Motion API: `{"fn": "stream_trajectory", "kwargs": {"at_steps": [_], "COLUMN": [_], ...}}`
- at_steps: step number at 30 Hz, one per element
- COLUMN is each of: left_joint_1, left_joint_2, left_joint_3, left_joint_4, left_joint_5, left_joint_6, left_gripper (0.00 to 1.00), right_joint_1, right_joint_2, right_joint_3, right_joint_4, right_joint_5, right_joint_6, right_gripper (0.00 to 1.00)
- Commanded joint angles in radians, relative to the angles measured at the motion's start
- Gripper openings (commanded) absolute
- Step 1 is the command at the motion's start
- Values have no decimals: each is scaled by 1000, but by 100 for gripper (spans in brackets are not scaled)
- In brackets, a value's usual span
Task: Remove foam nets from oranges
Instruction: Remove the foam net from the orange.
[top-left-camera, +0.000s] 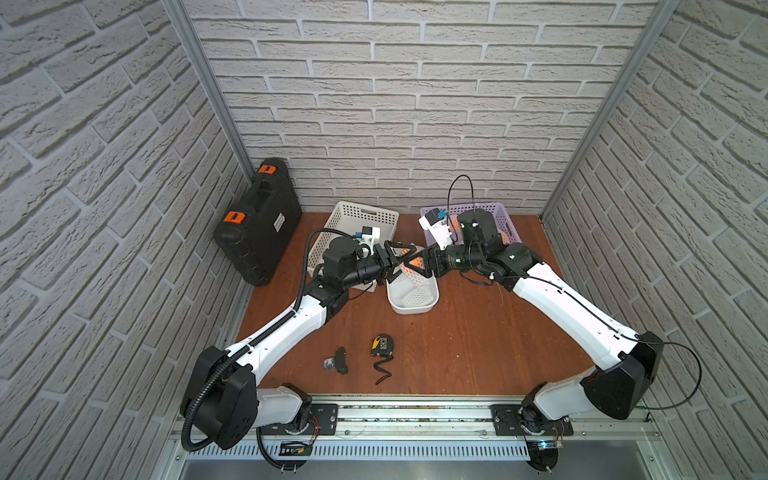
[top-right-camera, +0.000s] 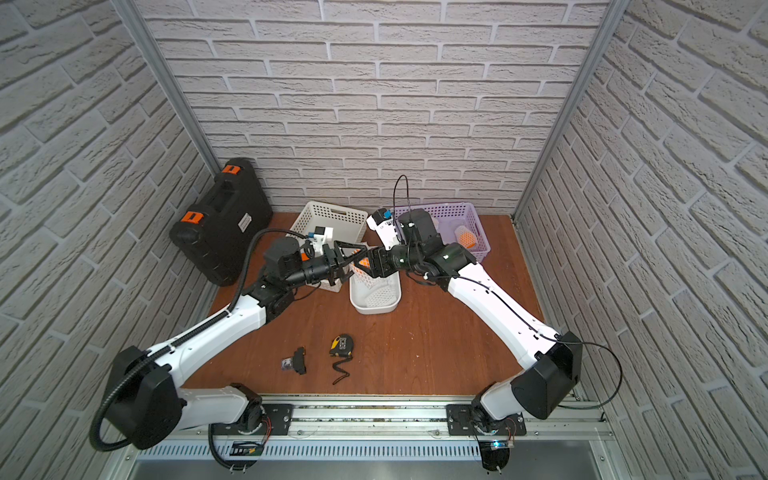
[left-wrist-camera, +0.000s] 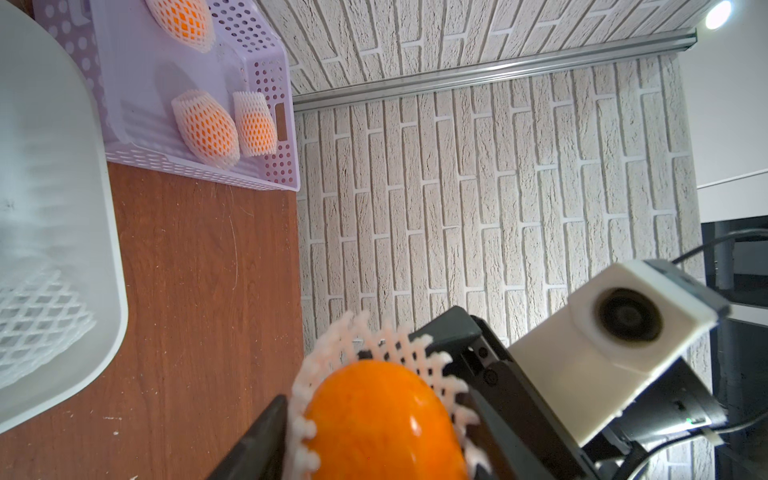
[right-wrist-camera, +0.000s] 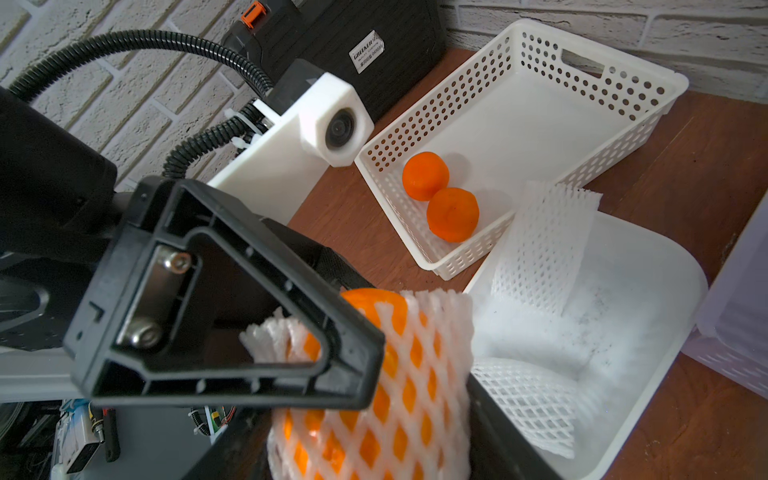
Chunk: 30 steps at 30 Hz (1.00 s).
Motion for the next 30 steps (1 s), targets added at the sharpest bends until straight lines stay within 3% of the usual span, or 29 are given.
{"fn": "stream_trajectory", "kwargs": {"at_steps": [1,4,12,22,24,26,30], "left_joint_1": [-8,-8,-2,1,6,6,5], "left_joint_2": [12,21,0,18,22,31,49], "left_joint_3": [-12,-17,-35,-46,-49,-46,-51], "left_joint_4": [54,60,13,63,76,94,120], "left_joint_5": [36,44,12,-4,-5,11,45], "left_joint_6": [1,-3,27,-31,-43,-52,-65], "left_gripper": [74,68,33,30,32,50,68], "right_joint_1": [8,10,13,13,14,12,13], "right_joint_2": [17,28,36,53,60,67,67], "right_joint_3": [16,23,26,16,13,8,-6], "right_joint_4": [47,43,12,23,23,29,57], "right_joint_5": [24,24,27,30,35,43,58], "right_joint_6": [39,37,16,65,69,73,87], "right_gripper": [54,53,54,52,52,52,52]}}
